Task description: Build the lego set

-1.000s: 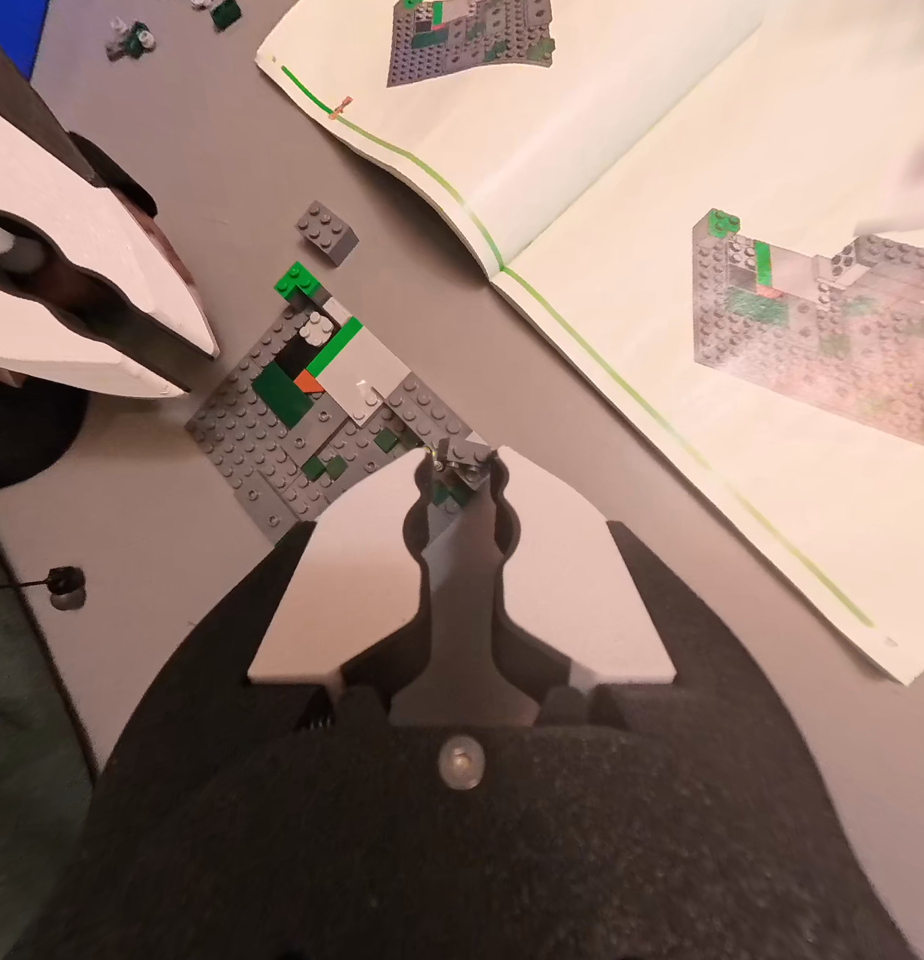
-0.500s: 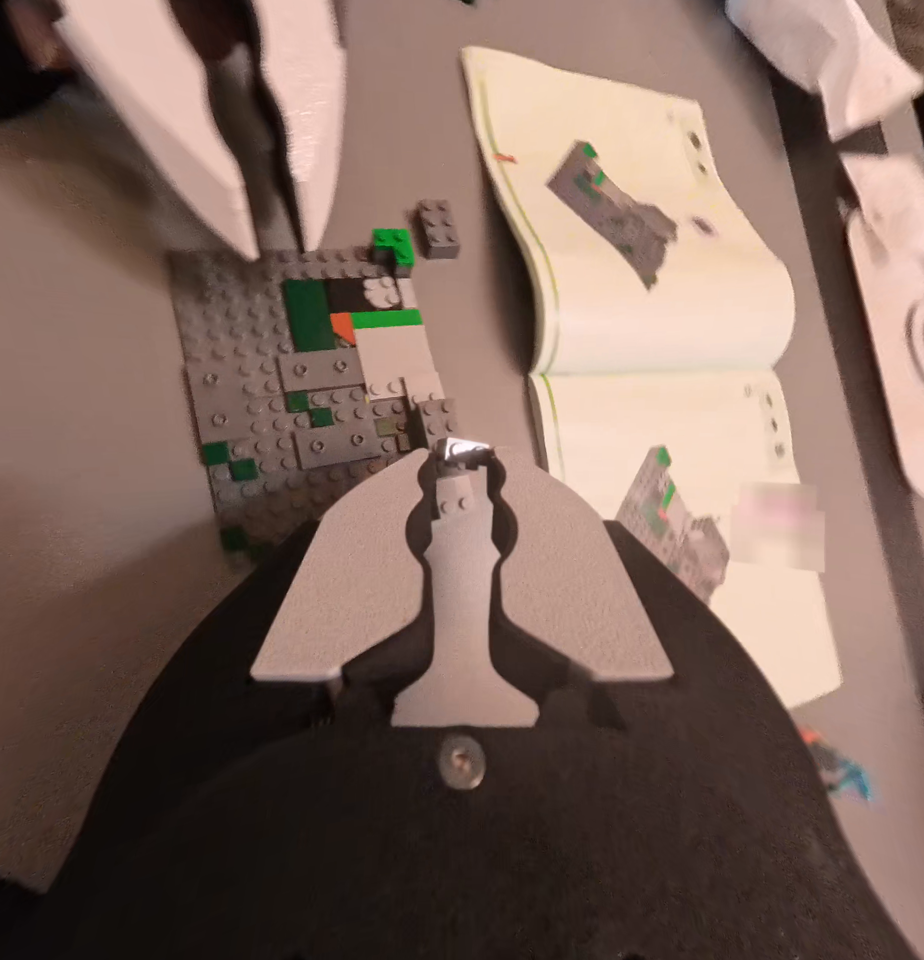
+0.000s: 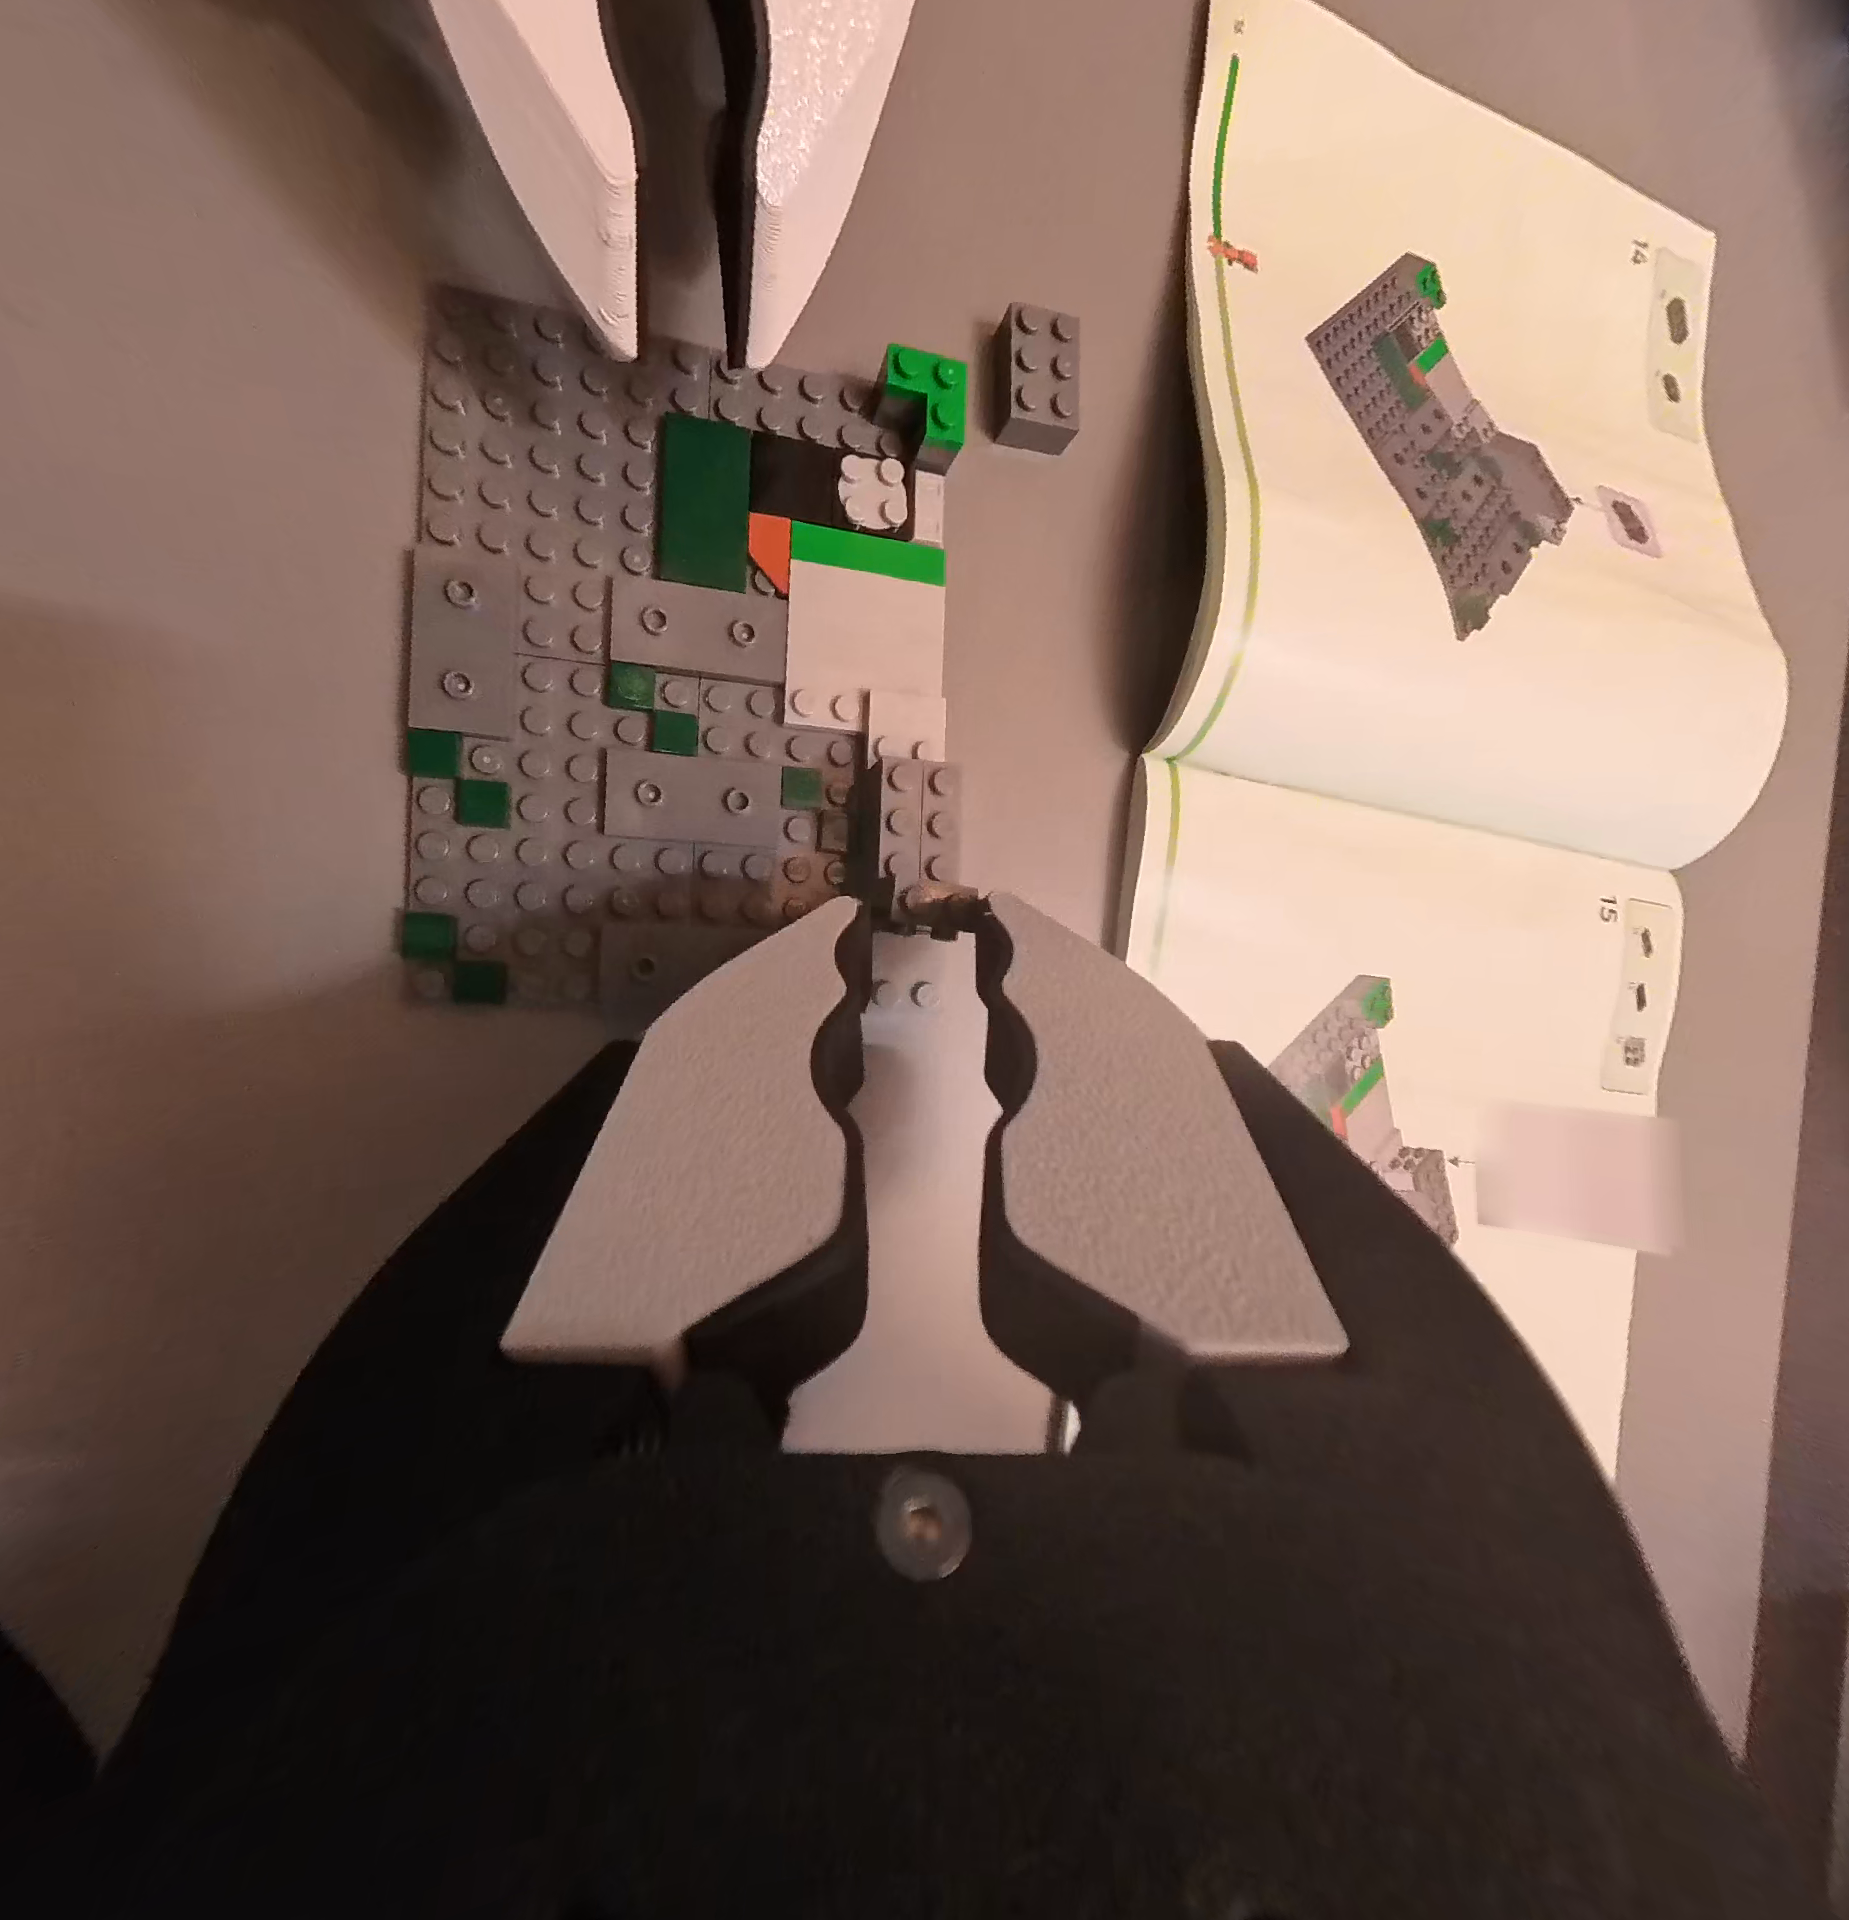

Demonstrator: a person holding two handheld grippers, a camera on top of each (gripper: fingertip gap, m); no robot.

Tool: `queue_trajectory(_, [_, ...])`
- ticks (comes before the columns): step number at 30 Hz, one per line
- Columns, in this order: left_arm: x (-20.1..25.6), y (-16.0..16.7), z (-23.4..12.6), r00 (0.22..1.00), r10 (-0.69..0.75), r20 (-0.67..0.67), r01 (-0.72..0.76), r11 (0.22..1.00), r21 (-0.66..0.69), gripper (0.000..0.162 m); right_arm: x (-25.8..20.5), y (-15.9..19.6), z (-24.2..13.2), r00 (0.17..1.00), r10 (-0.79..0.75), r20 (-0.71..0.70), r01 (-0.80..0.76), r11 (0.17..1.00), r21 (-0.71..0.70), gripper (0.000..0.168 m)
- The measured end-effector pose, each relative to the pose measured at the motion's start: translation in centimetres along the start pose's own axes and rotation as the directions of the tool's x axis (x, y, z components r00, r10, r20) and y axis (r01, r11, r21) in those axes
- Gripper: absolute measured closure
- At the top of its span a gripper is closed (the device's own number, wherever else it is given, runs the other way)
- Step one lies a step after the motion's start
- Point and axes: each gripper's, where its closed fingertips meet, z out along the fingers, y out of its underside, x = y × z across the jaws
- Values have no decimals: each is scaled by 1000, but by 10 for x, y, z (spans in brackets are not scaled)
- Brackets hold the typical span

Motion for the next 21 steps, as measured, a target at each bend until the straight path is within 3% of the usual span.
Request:
queue_trajectory(12, [-1,2,1,1000,-2,2,2,1000,-8,150,-1,3,2,997,-77,-10,77,997,-7,146])
queue_trajectory(21, [-1,3,1,1000,-5,0,5,1000,-13,150,0,1,0,1000,-23,13,23,1000,16,143])
